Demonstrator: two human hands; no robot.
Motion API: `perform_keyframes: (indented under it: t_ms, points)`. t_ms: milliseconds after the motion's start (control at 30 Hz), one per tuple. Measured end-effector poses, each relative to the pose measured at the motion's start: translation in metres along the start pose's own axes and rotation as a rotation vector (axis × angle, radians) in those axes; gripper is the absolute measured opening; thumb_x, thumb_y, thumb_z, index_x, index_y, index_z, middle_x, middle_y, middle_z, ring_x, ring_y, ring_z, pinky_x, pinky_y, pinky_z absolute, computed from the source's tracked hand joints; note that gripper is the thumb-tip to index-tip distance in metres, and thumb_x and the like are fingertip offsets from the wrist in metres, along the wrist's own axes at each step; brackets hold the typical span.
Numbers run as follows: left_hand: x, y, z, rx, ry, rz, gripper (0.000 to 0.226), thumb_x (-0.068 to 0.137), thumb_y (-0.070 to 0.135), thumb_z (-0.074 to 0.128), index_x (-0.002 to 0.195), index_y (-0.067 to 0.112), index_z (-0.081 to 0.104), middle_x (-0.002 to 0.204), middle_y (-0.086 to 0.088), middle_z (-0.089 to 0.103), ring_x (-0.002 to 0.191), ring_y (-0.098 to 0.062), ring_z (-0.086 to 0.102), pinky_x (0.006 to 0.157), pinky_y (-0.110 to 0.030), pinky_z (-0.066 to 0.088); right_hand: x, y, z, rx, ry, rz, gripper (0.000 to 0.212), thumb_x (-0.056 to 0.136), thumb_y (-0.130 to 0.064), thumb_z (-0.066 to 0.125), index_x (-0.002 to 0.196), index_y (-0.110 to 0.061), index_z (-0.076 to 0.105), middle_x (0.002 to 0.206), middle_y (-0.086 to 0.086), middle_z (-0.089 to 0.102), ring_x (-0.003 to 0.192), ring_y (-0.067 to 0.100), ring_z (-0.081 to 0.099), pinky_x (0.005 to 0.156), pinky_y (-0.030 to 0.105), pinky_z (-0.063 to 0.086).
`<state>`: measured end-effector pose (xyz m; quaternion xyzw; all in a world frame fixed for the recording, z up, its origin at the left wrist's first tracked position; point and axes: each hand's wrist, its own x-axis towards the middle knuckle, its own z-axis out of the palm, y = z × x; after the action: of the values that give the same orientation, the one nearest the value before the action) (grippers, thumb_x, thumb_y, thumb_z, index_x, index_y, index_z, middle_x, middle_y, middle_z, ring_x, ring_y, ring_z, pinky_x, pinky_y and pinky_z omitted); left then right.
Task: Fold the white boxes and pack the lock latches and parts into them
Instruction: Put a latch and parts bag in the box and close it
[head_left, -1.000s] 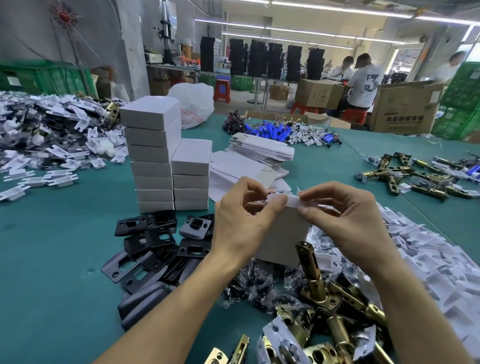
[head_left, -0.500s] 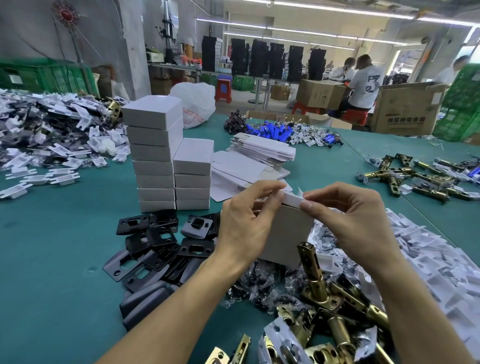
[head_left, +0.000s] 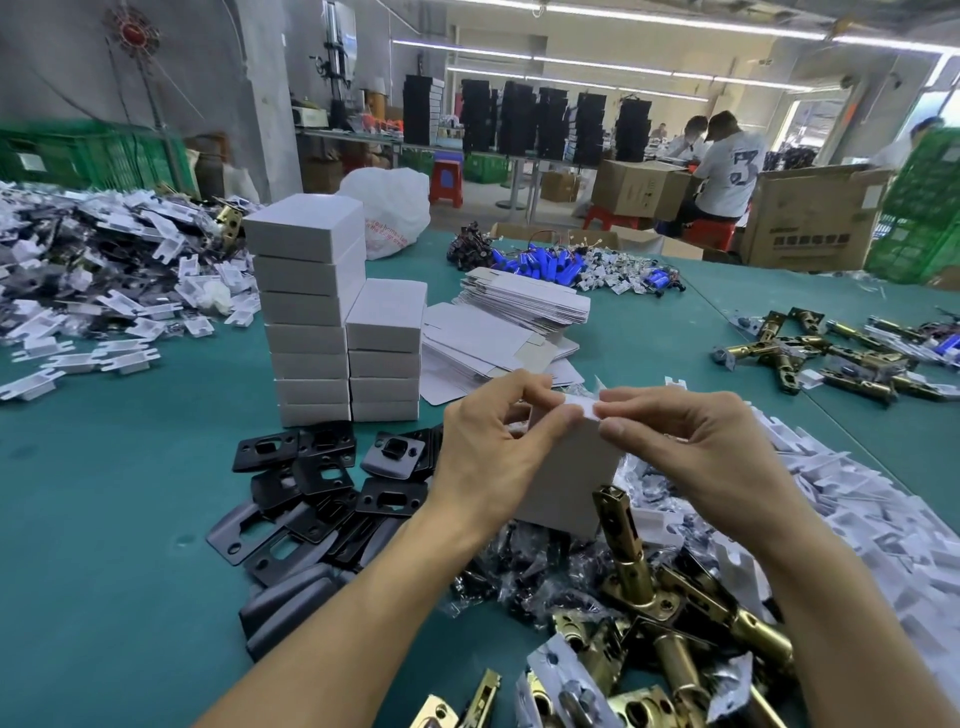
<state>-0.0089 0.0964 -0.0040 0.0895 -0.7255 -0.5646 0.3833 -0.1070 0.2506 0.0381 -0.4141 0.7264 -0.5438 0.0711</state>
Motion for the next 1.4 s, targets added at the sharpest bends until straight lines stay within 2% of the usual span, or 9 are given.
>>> perform_keyframes:
  t_ms: [233, 400, 533, 700, 833, 967, 1167, 1267, 1400]
  points:
    - [0.002, -0.001, 0.000, 0.078, -0.147, 0.061, 0.023, 0.084, 0.019, 0.080, 0.100, 0.034, 0.074, 0.118, 0.006, 0.064, 0.116, -0.012, 0.060, 0.097, -0.045, 0.052, -0.001, 0.006, -0.006, 0.045, -0.095, 0.055, 0.026, 0.078, -0.007, 0.077, 0.094, -0.028, 0.078, 0.093, -0.004, 0.078, 0.079, 0.015, 0.074, 0.068, 0.022, 0.057]
    - [0.002, 0.000, 0.000, 0.064, -0.116, 0.057, 0.019, 0.080, 0.013, 0.083, 0.097, 0.016, 0.076, 0.110, -0.002, 0.067, 0.109, -0.018, 0.063, 0.091, -0.049, 0.054, 0.000, 0.007, -0.004, 0.015, -0.127, 0.065, 0.029, 0.084, -0.007, 0.073, 0.092, -0.034, 0.076, 0.091, -0.001, 0.077, 0.083, 0.020, 0.074, 0.074, 0.040, 0.062]
    - [0.001, 0.000, 0.002, 0.038, -0.097, 0.014, 0.024, 0.083, 0.014, 0.081, 0.096, 0.033, 0.072, 0.110, 0.004, 0.068, 0.104, -0.016, 0.065, 0.085, -0.050, 0.057, 0.001, 0.010, 0.001, 0.041, -0.090, 0.057, 0.024, 0.087, -0.005, 0.071, 0.093, -0.028, 0.075, 0.094, 0.002, 0.075, 0.085, 0.024, 0.074, 0.072, 0.040, 0.063]
    - [0.002, -0.002, -0.001, -0.026, -0.174, -0.201, 0.033, 0.091, 0.039, 0.071, 0.109, 0.057, 0.051, 0.115, 0.007, 0.064, 0.099, -0.016, 0.068, 0.080, -0.040, 0.062, 0.001, 0.006, 0.003, 0.137, 0.046, 0.045, 0.020, 0.086, -0.001, 0.070, 0.095, -0.018, 0.075, 0.098, 0.004, 0.074, 0.080, 0.025, 0.075, 0.066, 0.038, 0.063]
    - [0.002, -0.001, 0.001, -0.001, -0.212, -0.277, 0.038, 0.079, 0.063, 0.067, 0.107, 0.041, 0.054, 0.108, 0.003, 0.066, 0.089, -0.017, 0.071, 0.072, -0.043, 0.063, 0.001, -0.004, -0.004, 0.288, 0.212, 0.008, 0.016, 0.081, -0.015, 0.070, 0.094, -0.022, 0.074, 0.096, 0.005, 0.075, 0.078, 0.025, 0.074, 0.060, 0.036, 0.061]
    - [0.005, 0.003, 0.000, -0.269, -0.165, -0.453, 0.051, 0.072, 0.053, 0.077, 0.109, 0.023, 0.059, 0.103, -0.007, 0.065, 0.076, -0.017, 0.075, 0.059, -0.040, 0.062, 0.002, -0.006, -0.001, 0.394, 0.300, 0.097, 0.015, 0.085, -0.017, 0.069, 0.098, -0.024, 0.073, 0.090, 0.010, 0.075, 0.072, 0.024, 0.073, 0.059, 0.031, 0.059]
    - [0.009, 0.005, 0.003, -0.455, -0.020, -0.711, 0.046, 0.098, 0.055, 0.051, 0.124, 0.018, 0.056, 0.085, -0.004, 0.064, 0.056, -0.013, 0.055, 0.044, -0.022, 0.039, 0.007, -0.002, 0.023, 0.487, 0.332, 0.304, 0.019, 0.096, -0.013, 0.061, 0.113, -0.017, 0.067, 0.097, 0.015, 0.066, 0.070, 0.028, 0.074, 0.059, 0.031, 0.060]
    - [0.012, 0.004, 0.001, -0.436, 0.114, -0.678, 0.057, 0.099, 0.062, 0.041, 0.129, 0.014, 0.053, 0.100, -0.010, 0.064, 0.065, -0.015, 0.053, 0.050, -0.024, 0.038, 0.008, -0.003, 0.036, 0.488, 0.244, 0.324, 0.017, 0.099, -0.014, 0.054, 0.112, -0.017, 0.064, 0.102, 0.011, 0.059, 0.068, 0.025, 0.073, 0.060, 0.031, 0.060]
    - [0.013, 0.002, -0.003, -0.508, 0.209, -0.612, 0.067, 0.097, 0.070, 0.029, 0.125, 0.019, 0.062, 0.112, -0.007, 0.074, 0.089, -0.006, 0.069, 0.087, -0.040, 0.055, 0.007, -0.005, 0.043, 0.305, 0.106, 0.354, 0.020, 0.103, -0.019, 0.043, 0.115, -0.020, 0.059, 0.107, 0.011, 0.058, 0.070, 0.027, 0.074, 0.061, 0.035, 0.060]
